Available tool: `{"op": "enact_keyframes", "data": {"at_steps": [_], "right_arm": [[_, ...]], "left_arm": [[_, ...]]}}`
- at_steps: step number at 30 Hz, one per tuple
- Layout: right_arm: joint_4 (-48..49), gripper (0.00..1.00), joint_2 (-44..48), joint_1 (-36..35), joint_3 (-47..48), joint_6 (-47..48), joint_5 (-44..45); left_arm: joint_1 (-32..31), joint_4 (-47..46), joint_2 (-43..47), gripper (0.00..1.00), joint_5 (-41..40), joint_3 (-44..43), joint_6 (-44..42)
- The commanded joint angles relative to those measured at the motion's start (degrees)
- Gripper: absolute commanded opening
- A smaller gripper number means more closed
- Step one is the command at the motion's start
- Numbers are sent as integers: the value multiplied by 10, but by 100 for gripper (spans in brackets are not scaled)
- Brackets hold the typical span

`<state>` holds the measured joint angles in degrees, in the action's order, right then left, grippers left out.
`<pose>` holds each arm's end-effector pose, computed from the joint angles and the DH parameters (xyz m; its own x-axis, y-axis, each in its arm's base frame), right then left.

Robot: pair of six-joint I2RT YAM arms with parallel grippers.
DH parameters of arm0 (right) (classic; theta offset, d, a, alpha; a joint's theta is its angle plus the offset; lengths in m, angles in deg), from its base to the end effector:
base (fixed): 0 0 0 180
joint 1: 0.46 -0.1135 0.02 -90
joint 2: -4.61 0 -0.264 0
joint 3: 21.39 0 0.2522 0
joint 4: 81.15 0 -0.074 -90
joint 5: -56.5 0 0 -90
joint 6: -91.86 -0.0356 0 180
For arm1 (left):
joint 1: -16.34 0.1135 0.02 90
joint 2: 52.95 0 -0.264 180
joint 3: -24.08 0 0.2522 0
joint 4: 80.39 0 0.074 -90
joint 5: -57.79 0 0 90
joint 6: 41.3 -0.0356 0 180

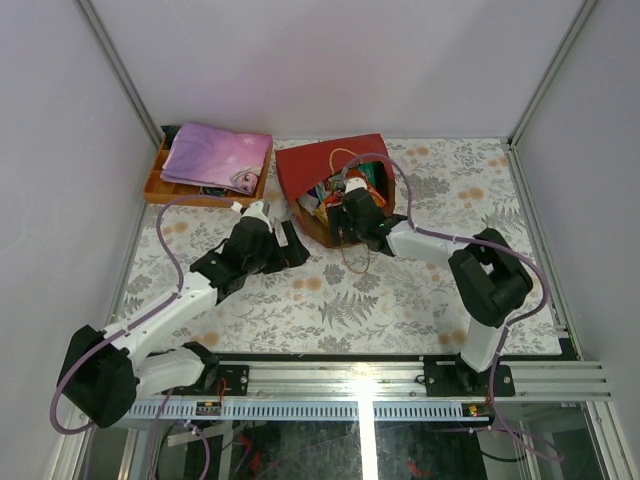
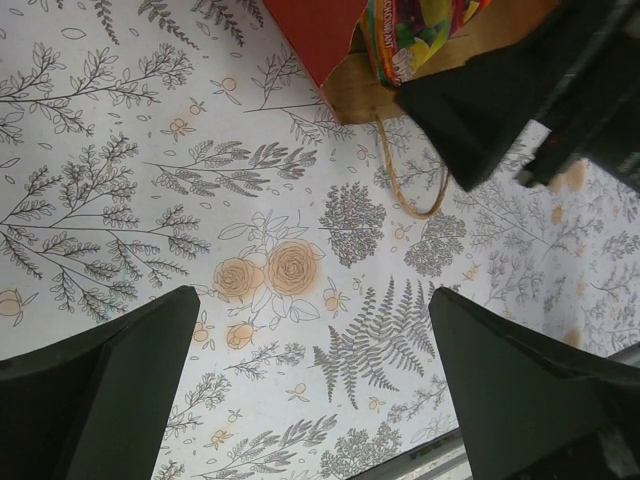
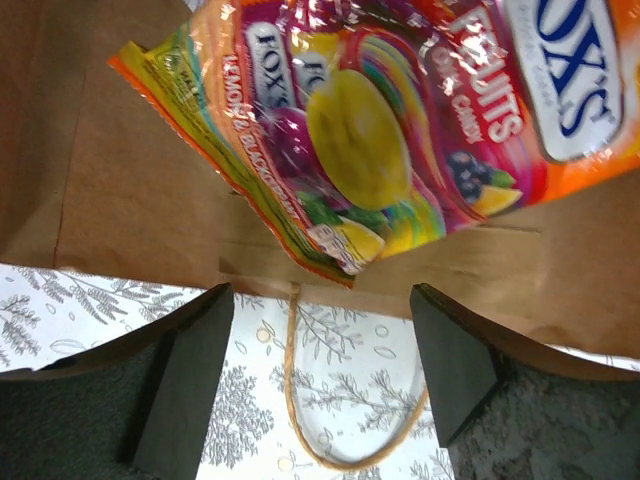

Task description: Take the snacks out of the paper bag

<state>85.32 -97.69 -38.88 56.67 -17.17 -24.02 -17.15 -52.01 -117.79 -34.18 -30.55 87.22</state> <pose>0.3111 0.2393 0.2011 -0.6202 -0.0815 -0.7802 -0.3265 0.9311 0.1624 0.2022 -0.1323 0.2394 -0.7365 -0.2590 -0.6249 0.0900 0.8781 -0.4700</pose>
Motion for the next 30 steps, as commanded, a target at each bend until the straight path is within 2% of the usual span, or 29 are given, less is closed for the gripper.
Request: {"op": "enact_keyframes", "data": {"at_steps": [1, 6, 10, 13, 20, 24, 26, 28, 30], "right_arm": [[65, 82, -24, -20, 45, 50, 49], [86, 88, -63, -23, 72, 76, 67], [84, 88, -85, -27, 88, 87, 75], [88, 86, -95, -32, 90, 92, 83], [84, 82, -140, -38, 103, 79, 132], [108, 78, -148, -38, 86, 71, 144], [116, 72, -153, -38, 82, 70, 149], [119, 56, -156, -38, 79, 70, 150], [120, 34, -156, -38, 77, 71, 150]], "left_arm": [[9, -23, 21, 100, 25, 9, -11], [14, -20, 42, 100, 40, -1, 11], [16, -5, 51, 100, 49, -73, 60], [16, 19, 61, 100, 46, -132, 82], [48, 121, 56, 100, -63, -239, 165], [77, 152, 19, 100, -25, -294, 179], [77, 146, 7, 100, -14, -302, 178], [78, 136, 2, 100, -10, -305, 178], [78, 126, 2, 100, -9, -305, 176]]}}
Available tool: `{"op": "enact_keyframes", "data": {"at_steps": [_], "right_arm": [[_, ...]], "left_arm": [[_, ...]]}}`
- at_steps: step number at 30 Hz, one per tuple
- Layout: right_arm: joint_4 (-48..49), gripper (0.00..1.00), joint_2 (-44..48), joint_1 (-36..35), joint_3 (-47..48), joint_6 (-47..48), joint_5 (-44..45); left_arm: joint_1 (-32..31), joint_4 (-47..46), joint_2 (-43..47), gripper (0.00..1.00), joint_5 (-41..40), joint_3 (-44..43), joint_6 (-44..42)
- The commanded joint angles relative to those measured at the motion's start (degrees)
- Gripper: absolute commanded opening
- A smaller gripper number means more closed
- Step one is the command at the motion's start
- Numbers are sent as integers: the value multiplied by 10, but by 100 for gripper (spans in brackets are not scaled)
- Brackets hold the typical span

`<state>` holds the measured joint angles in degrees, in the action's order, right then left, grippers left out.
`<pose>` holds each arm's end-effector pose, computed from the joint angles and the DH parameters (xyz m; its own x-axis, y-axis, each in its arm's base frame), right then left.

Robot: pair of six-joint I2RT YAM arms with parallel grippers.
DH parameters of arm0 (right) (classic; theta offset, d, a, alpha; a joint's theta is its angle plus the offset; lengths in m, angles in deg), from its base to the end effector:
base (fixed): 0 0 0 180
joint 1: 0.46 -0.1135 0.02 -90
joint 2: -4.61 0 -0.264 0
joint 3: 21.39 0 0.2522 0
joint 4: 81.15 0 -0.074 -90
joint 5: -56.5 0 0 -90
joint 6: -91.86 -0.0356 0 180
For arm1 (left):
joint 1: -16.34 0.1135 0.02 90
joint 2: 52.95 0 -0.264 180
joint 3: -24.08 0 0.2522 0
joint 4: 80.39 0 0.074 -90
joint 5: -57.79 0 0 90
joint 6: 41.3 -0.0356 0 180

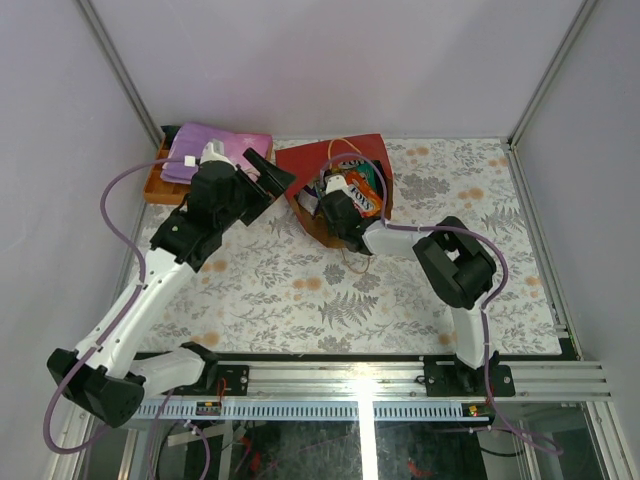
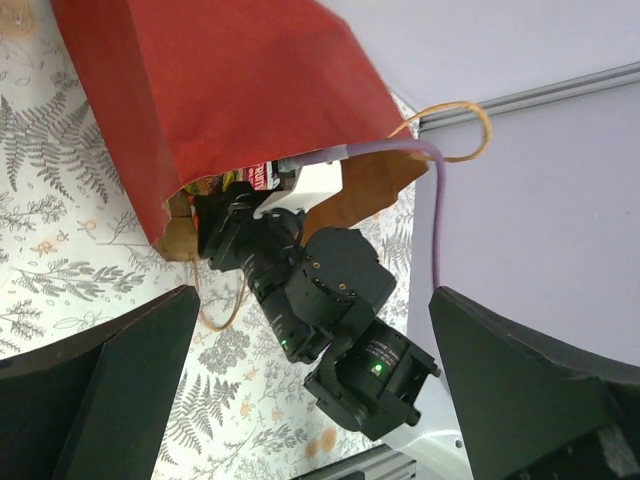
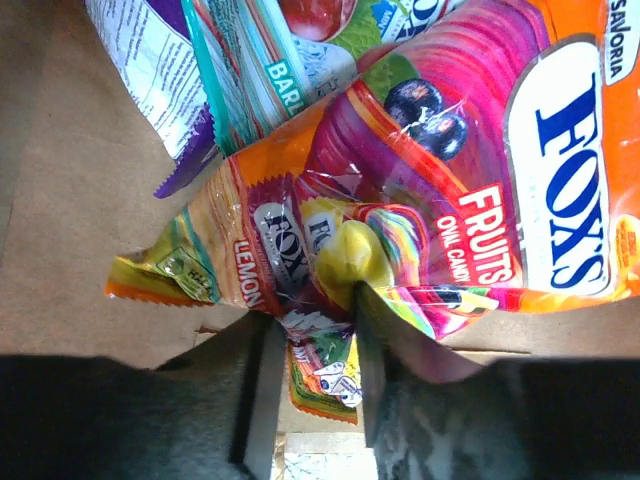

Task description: Take the snacks out of the paper bag

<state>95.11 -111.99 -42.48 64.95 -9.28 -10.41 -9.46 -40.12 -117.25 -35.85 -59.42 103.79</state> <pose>0.3396 0.2872 0.1628 -0.4799 -0.1932 -0.8558 -0.2869 0.9564 -0.0550 0.2224 -0.1050 0.3949 -0.4977 -0.6684 -0.5527 -0.0474 0.6573 -0.7522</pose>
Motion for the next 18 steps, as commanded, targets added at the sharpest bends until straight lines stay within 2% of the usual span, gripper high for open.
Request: {"op": "enact_keyframes", "data": {"at_steps": [1, 3, 4, 10, 18], "right_arm": [[22, 23, -12, -2, -9, -8, 13], [24, 2, -6, -2, -15, -9, 10], [25, 0, 1, -2, -19, -9, 6], [21, 0, 34, -2, -45, -19, -18], [-2, 0, 117, -14, -106, -44, -36]], "left_arm": [[1, 2, -3, 100, 4, -17, 9], [1, -1, -3, 100, -6, -18, 4], [1, -1, -2, 100, -11, -16, 1], [6, -7, 1, 100, -46, -2, -14], [20, -15, -9, 100, -28, 1, -31]]}}
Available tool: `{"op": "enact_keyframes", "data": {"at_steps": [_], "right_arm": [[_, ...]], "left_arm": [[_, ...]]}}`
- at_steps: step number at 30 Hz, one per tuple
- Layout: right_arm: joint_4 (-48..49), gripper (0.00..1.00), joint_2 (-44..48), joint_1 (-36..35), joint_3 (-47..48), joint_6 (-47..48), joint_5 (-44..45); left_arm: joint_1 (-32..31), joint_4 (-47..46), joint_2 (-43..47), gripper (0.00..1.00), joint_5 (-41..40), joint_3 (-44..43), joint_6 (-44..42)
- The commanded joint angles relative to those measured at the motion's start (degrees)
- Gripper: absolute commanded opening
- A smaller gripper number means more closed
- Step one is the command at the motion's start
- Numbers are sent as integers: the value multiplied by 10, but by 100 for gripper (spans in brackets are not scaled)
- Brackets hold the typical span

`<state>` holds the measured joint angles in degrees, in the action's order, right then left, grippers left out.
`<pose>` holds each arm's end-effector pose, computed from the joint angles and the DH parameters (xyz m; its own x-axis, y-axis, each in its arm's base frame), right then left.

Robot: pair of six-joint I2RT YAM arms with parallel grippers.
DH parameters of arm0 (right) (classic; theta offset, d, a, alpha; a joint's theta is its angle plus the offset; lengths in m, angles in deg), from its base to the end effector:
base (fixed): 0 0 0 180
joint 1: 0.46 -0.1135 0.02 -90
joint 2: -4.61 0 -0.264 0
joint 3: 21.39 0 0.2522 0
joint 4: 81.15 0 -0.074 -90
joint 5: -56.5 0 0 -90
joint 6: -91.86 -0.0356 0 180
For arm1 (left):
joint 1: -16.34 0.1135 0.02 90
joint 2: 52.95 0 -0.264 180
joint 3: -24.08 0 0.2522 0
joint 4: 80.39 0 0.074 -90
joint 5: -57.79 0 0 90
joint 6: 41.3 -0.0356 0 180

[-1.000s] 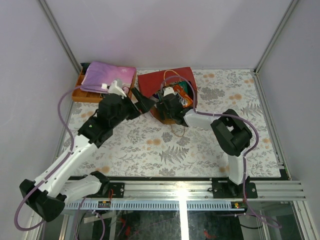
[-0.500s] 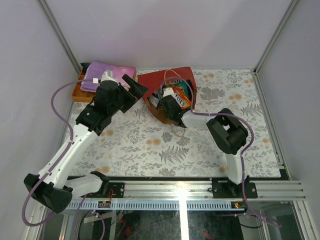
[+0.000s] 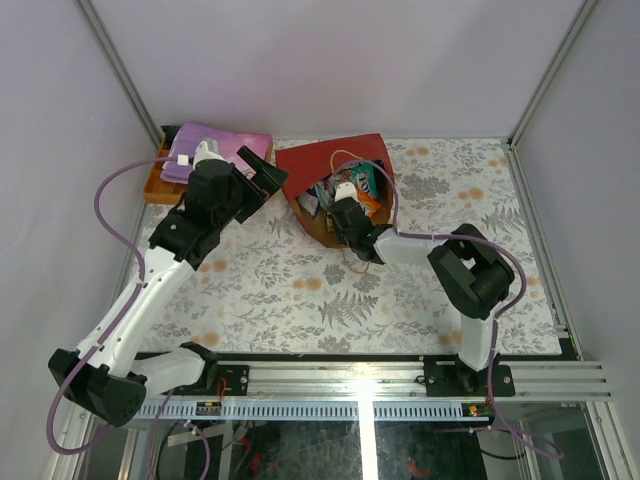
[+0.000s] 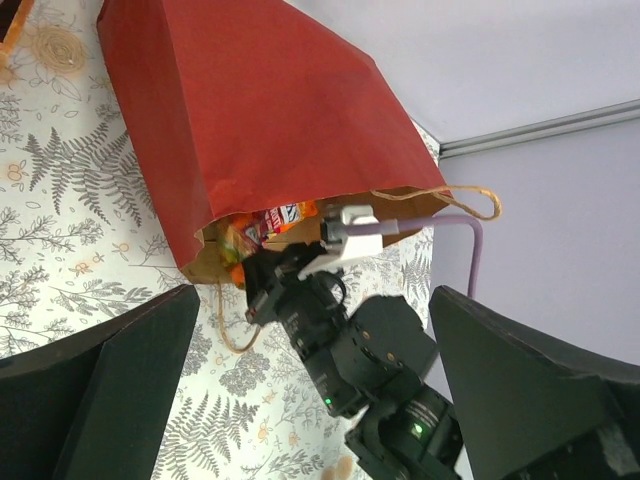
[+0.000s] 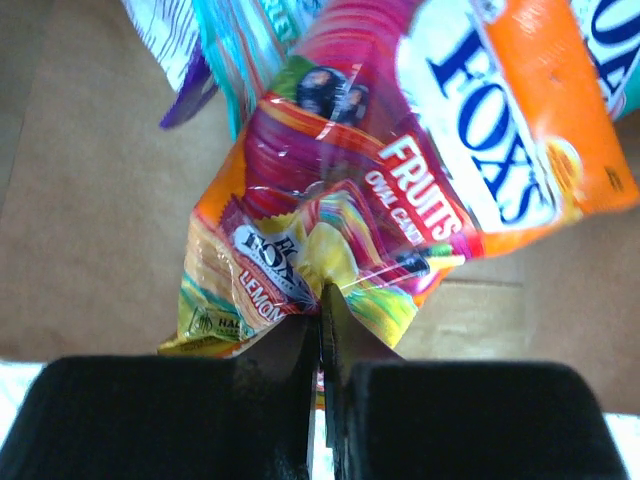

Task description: Take the snacks out of the paper bag

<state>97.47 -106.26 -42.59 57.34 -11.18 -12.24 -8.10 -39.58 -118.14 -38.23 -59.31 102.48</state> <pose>0.3179 0.2701 0.1668 -0.4895 -0.1592 -0.8574 -0.2982 0.9545 -0.0070 0.2290 -0.1000 0.3898 -0.4677 -0.6687 -0.5780 -0.0913 0.6870 -0.7209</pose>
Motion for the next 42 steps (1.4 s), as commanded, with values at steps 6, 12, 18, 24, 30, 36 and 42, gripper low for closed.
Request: {"op": "enact_keyframes", "data": {"at_steps": [6, 12, 18, 24, 30, 36, 42], "right_arm": [[-58, 0, 149, -35, -90, -47, -21], [-127, 0, 254, -57, -120, -69, -24], [-211, 0, 353, -62, -148, -99, -30], [-295, 0, 443, -63, -171, -119, -15], [-378, 0, 488, -60, -173, -157, 9], [-424, 0, 500, -11, -161, -152, 22], [-436, 0, 495, 126, -154, -138, 12]], "left_arm": [[6, -26, 22, 100, -18, 17, -26], [6, -31, 30, 100, -24, 20, -31], [7, -39, 23, 100, -13, 15, -34], [6, -44, 32, 100, -3, 18, -35], [6, -51, 45, 100, 9, 17, -35], [6, -61, 33, 100, 26, 13, -35], [6, -63, 32, 100, 34, 17, -30]]}}
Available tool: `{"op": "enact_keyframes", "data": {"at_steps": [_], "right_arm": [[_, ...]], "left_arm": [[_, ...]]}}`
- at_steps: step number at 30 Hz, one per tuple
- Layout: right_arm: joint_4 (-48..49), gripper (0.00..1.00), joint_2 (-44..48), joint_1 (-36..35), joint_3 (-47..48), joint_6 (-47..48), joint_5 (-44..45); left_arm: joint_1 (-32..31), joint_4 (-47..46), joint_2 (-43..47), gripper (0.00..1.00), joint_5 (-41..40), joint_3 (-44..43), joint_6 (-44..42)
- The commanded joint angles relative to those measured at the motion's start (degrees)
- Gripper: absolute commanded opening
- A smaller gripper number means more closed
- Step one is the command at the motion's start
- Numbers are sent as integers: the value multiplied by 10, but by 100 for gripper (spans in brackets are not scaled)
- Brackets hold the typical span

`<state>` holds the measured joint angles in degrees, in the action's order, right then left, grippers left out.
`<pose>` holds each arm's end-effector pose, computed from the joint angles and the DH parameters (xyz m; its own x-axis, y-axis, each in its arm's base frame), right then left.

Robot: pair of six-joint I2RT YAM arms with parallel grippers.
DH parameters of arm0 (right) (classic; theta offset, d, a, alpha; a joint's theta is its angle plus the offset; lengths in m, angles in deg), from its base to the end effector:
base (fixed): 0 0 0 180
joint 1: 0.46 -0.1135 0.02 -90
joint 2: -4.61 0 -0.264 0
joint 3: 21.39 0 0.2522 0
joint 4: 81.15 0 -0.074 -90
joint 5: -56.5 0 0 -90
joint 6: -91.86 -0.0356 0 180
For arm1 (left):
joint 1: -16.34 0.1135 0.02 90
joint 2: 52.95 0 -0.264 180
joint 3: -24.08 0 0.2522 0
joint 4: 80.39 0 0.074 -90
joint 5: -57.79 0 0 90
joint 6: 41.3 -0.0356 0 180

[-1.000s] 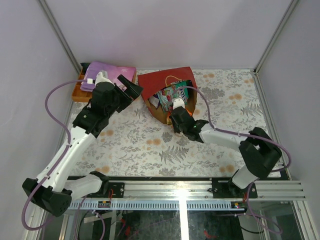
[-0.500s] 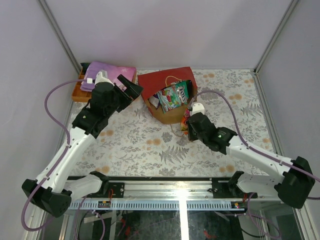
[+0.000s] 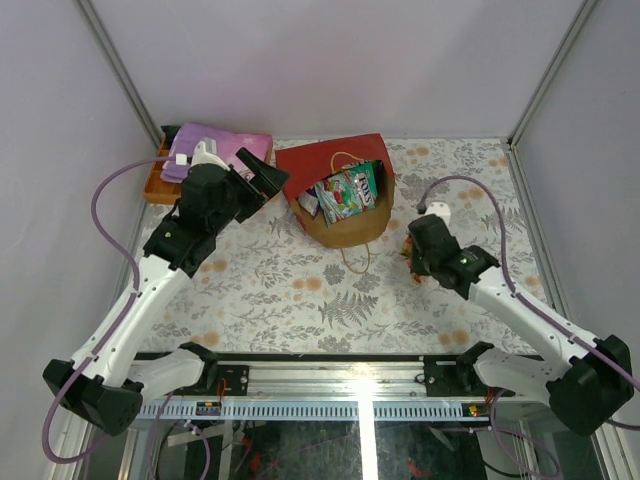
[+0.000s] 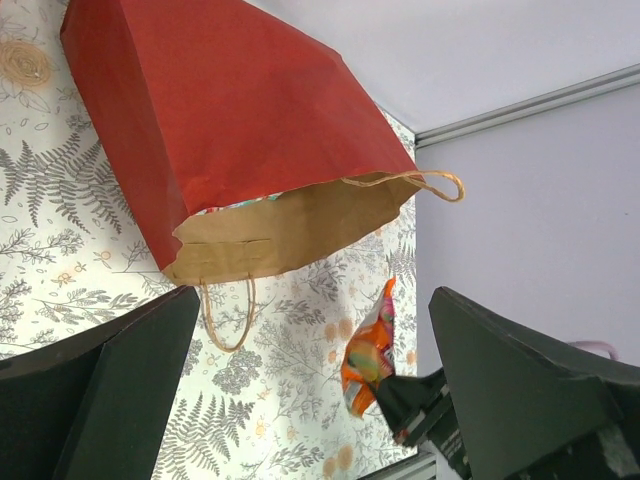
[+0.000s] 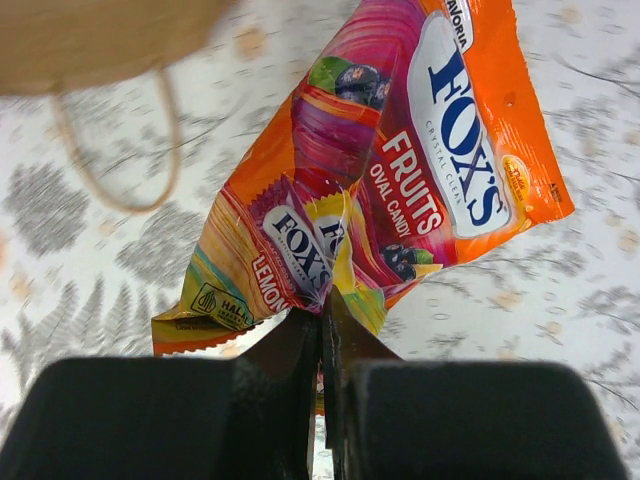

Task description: Take the snacks out of the paper bag

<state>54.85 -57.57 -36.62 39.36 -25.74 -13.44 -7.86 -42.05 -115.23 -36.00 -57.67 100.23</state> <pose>0.1883 0.1225 0.2642 -0.6765 0.0447 -0.7351 -0.0525 0.9927 0.1086 0.2186 -0.0957 0.3958 -0.4591 -0.6502 -0.6054 -0.0120 0.6859 -0.7276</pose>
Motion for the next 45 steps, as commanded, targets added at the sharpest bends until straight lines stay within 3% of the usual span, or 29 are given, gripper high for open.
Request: {"op": "enact_keyframes", "data": {"at_steps": [1, 8, 14, 20, 29, 37, 38, 41, 42, 44, 45], "right_arm": [[-12, 0, 2, 83, 31, 9, 28], [68, 0, -67, 214, 53, 20, 11], [157, 0, -209, 238, 115, 22, 48], [209, 0, -327, 274, 177, 9, 28], [211, 0, -431, 317, 303, 83, 12], [167, 0, -521, 350, 421, 120, -103], [160, 2, -529, 350, 432, 116, -110], [158, 69, -529, 350, 435, 100, -125], [164, 84, -520, 350, 426, 95, -132], [181, 100, -489, 350, 398, 83, -156], [203, 99, -464, 350, 371, 77, -172]], "left_arm": [[4, -39, 5, 100, 13, 2, -7], [4, -55, 16, 100, 14, 15, -7], [4, -56, 14, 100, 18, 12, -14], [5, -36, 12, 100, 3, -7, -28], [6, -30, 2, 100, 9, -12, -34], [9, -28, 9, 100, 1, -16, -42], [9, -28, 5, 100, 2, -17, -41], [10, -23, -9, 100, 10, -18, -42], [11, -19, -13, 100, 11, -18, -45], [12, -9, -20, 100, 10, -16, -49], [15, -8, -21, 100, 11, -13, -53]]}}
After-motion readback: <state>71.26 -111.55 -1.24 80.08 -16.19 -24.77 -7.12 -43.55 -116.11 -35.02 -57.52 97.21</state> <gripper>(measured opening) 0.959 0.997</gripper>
